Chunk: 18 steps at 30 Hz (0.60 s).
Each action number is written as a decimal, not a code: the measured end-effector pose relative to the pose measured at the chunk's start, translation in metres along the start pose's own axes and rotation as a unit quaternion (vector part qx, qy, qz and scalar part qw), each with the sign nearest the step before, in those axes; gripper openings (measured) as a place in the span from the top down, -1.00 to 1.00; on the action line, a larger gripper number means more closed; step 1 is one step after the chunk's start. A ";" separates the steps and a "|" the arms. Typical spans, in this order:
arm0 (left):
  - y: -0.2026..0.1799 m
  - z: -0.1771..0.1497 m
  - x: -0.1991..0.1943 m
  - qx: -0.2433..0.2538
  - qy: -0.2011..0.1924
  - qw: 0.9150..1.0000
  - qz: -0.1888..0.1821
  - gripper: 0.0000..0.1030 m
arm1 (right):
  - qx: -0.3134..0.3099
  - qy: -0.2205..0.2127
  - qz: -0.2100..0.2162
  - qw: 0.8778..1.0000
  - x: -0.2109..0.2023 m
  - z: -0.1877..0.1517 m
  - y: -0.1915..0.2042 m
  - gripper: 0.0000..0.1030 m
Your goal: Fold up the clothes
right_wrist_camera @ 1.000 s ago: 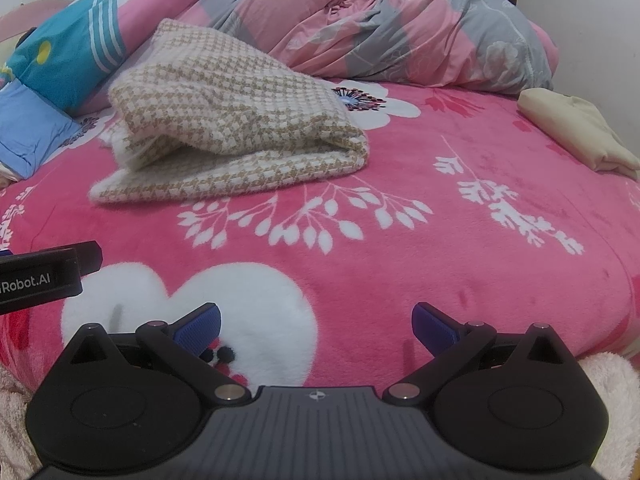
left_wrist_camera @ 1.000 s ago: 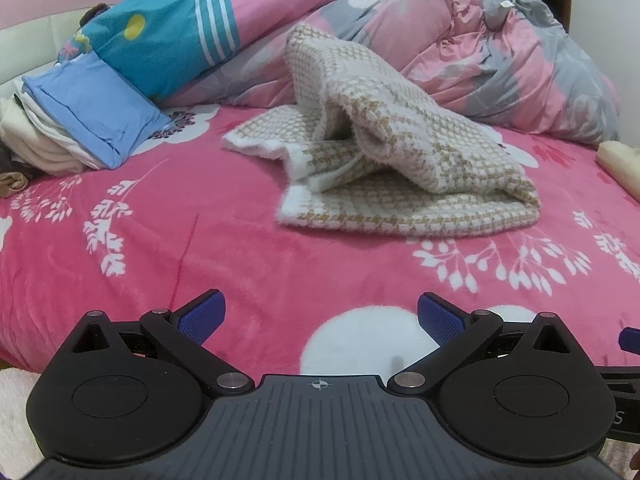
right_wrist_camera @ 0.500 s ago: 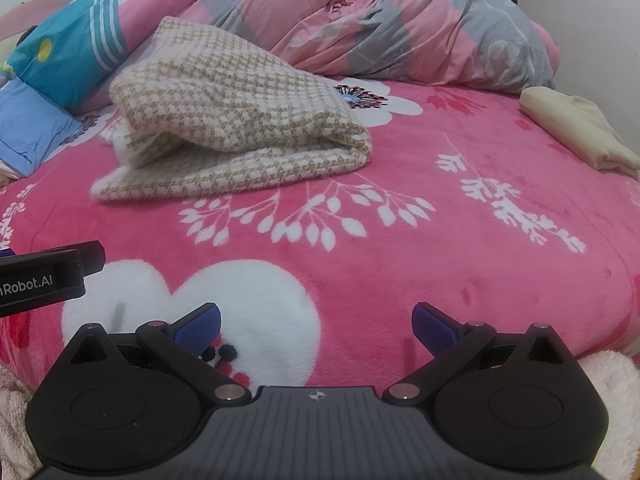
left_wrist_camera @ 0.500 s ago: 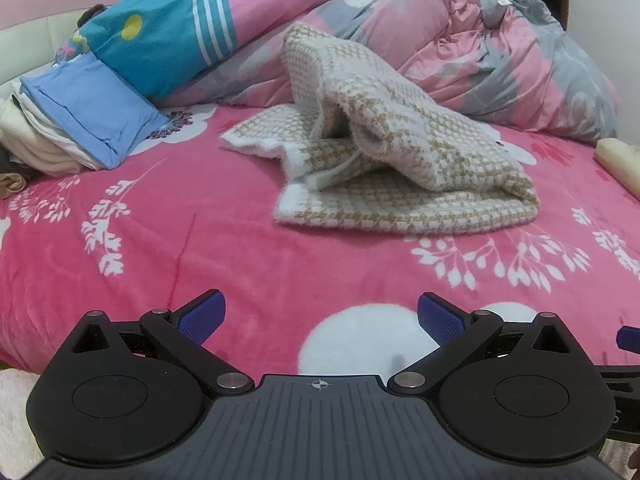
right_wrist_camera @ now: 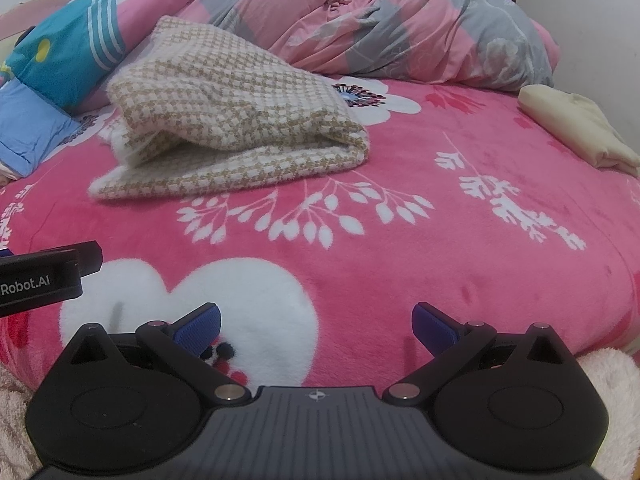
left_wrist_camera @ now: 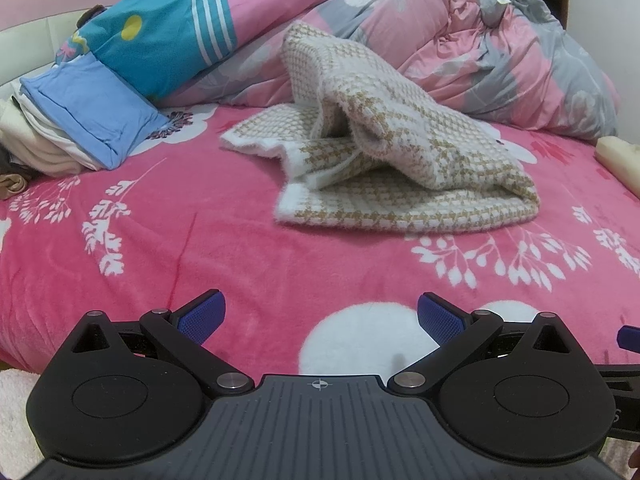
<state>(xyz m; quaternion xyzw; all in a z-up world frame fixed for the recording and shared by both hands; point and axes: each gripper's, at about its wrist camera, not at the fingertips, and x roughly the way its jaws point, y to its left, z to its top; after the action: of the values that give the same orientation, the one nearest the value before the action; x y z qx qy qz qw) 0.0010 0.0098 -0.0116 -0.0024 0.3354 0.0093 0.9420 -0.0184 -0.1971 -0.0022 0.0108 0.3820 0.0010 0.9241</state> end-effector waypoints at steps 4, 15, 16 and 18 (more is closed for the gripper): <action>0.000 0.000 0.000 0.000 -0.001 1.000 0.000 -1.00 | -0.001 0.000 0.000 1.000 0.001 0.000 0.000 -1.00; -0.001 0.007 0.009 -0.006 -0.018 1.000 -0.009 -1.00 | -0.006 -0.009 0.013 1.000 0.008 0.001 -0.009 -1.00; 0.000 0.007 0.011 -0.008 -0.025 1.000 -0.012 -1.00 | -0.007 -0.011 0.018 1.000 0.008 0.001 -0.011 -1.00; 0.002 0.010 0.015 -0.017 -0.040 0.999 -0.022 -1.00 | -0.014 -0.027 0.032 0.999 0.009 0.001 -0.015 -1.00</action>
<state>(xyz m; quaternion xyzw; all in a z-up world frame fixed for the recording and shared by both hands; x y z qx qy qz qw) 0.0195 0.0120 -0.0132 -0.0250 0.2971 -0.0056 0.9545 -0.0117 -0.2119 -0.0078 0.0104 0.3564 0.0360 0.9336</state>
